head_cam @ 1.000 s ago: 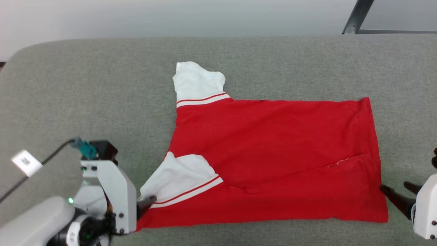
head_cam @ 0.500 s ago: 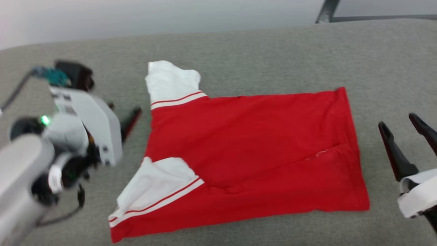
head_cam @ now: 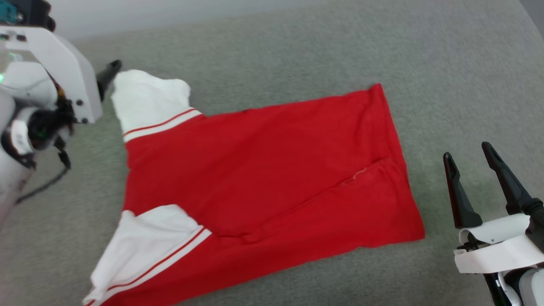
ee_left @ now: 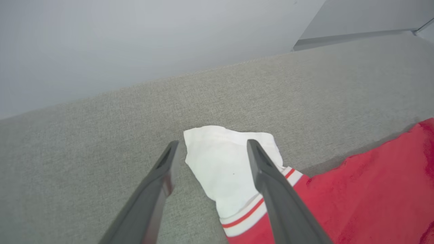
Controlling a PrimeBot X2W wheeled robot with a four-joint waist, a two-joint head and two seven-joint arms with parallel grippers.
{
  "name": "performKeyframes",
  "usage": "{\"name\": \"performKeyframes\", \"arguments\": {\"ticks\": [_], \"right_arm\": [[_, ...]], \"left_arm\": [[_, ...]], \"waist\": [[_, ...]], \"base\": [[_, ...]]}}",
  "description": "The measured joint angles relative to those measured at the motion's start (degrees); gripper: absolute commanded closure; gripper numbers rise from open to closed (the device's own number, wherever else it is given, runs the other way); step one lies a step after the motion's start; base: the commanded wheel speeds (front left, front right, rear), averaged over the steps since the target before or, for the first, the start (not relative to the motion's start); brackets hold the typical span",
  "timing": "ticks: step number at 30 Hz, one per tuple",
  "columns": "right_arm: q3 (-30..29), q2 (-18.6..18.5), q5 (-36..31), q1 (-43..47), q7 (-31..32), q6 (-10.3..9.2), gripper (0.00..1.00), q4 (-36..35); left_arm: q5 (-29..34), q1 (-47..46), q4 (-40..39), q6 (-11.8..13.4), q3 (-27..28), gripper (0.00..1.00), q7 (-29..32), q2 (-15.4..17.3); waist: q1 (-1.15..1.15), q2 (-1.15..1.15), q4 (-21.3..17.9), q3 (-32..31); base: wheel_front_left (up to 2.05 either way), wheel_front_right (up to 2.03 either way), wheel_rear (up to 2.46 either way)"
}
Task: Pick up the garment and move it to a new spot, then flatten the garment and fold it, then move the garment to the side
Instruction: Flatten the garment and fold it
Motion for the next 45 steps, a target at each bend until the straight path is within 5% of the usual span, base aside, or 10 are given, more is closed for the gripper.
{"name": "performKeyframes", "arguments": {"ticks": [13,26,28,29,39,45], "right_arm": [[-0.9,2.4,-1.1,-2.0,-1.2,0.01,0.0,-4.0],[-1.3,1.9,-0.5,-2.2,-1.3,0.0,0.0,-5.4],[-1.4,1.6,-0.2,-2.3,-1.3,0.01,0.0,-5.4],[-1.4,1.5,0.0,-2.3,-1.3,0.0,0.0,-5.4],[0.0,-2.4,3.9,-4.6,0.0,0.0,0.0,-4.0],[2.8,-5.6,11.0,-10.0,9.9,-0.04,0.0,-3.4]], "left_arm": [[-0.2,-7.4,18.2,-4.3,-3.2,0.0,12.5,-1.3],[-2.1,-13.1,26.5,-3.8,-3.1,0.0,20.7,-3.5],[-2.9,-13.6,26.8,-3.6,-2.9,0.6,22.7,-4.2],[-3.1,-13.6,27.0,-3.3,-2.9,1.0,23.0,-4.4],[-1.8,-14.7,25.4,-3.4,-4.6,1.0,24.1,-6.6],[-0.2,-15.2,23.8,-3.5,-5.8,1.0,22.1,-8.4]], "waist": [[0.0,0.0,-6.4,6.1],[0.0,0.0,-7.9,9.6],[0.0,0.0,-7.6,9.7],[0.0,0.0,-7.4,9.7],[0.0,0.0,-5.1,9.5],[0.0,0.0,-3.2,9.1]], "base": [[0.0,0.0,0.0],[0.0,0.0,0.0],[0.0,0.0,0.0],[0.0,0.0,0.0],[0.0,0.0,0.0],[0.0,0.0,0.0]]}}
